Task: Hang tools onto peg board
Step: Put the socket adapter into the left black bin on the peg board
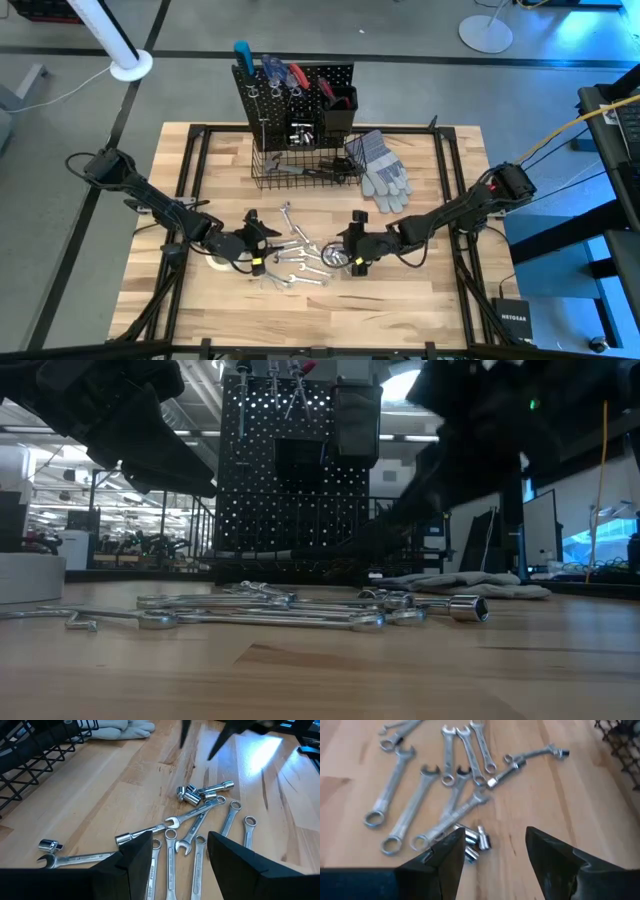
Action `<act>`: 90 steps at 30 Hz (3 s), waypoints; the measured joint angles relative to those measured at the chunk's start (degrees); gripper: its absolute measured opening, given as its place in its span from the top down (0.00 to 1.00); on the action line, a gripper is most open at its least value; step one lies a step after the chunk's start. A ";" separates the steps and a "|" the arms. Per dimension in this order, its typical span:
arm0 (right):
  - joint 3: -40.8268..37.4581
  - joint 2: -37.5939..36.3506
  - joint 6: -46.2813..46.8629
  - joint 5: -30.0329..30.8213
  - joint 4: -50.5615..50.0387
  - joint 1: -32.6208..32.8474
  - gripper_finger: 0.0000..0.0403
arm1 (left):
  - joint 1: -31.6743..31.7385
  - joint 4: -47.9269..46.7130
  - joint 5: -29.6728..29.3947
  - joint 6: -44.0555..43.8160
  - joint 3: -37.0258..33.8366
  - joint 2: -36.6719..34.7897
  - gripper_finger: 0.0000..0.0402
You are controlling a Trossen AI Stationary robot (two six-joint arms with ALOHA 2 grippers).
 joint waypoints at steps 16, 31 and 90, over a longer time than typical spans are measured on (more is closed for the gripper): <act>-4.01 7.57 0.00 -17.59 11.31 -9.64 0.47 | 0.00 -0.16 -0.02 0.20 0.00 0.00 0.55; -4.01 8.44 -1.97 -18.08 11.93 -10.53 0.47 | 0.00 -0.11 -0.02 0.84 0.00 0.00 0.55; -3.88 12.61 -4.35 -14.95 15.08 -12.34 0.81 | 0.00 -0.20 -0.03 1.13 0.00 -0.01 0.55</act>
